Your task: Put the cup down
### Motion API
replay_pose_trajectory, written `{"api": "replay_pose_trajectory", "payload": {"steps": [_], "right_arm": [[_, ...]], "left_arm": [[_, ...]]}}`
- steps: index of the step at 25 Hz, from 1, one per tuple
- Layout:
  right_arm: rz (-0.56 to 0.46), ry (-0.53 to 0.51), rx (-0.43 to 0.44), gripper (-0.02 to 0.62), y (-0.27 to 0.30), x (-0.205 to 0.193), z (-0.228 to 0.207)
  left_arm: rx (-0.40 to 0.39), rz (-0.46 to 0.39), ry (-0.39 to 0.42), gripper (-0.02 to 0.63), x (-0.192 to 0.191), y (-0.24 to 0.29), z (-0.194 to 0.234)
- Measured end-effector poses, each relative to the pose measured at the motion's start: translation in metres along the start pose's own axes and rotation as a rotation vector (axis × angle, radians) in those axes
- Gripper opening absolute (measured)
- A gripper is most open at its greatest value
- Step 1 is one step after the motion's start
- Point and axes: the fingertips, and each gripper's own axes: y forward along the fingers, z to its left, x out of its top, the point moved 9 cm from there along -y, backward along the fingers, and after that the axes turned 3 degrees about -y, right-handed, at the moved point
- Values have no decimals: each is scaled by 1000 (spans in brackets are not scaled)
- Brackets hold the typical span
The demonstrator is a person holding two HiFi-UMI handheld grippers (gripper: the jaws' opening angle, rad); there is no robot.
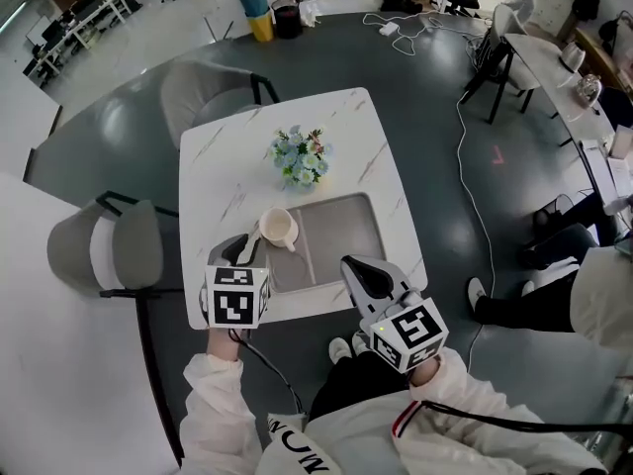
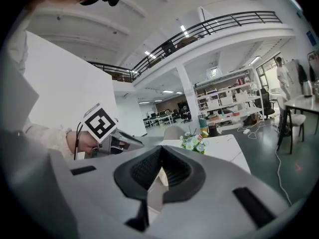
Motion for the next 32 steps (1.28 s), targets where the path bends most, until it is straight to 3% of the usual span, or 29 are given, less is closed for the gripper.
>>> {"api": "replay_pose_trajectory", "payload": {"steps": [5,12,16,18,32], "right_arm": [[-24,-32,16,5,-25,17,9],[-75,-56,29,5,-53,42,24],[-100,-84,47,5,-62,57,29],[-106,-93,53,5,-66,64,30],[-167,-150,74,5,-96,96,44]], "left_arm": [[37,-140,-56,71,-3,-56,-21],[125,-342,-71,44,-1,-130,-45],[135,-393,-114,44,-5,-151,-57],[140,-407,-123,11,-8,-157,-63],[183,-576,-177,10,-26,-211,-107]]}}
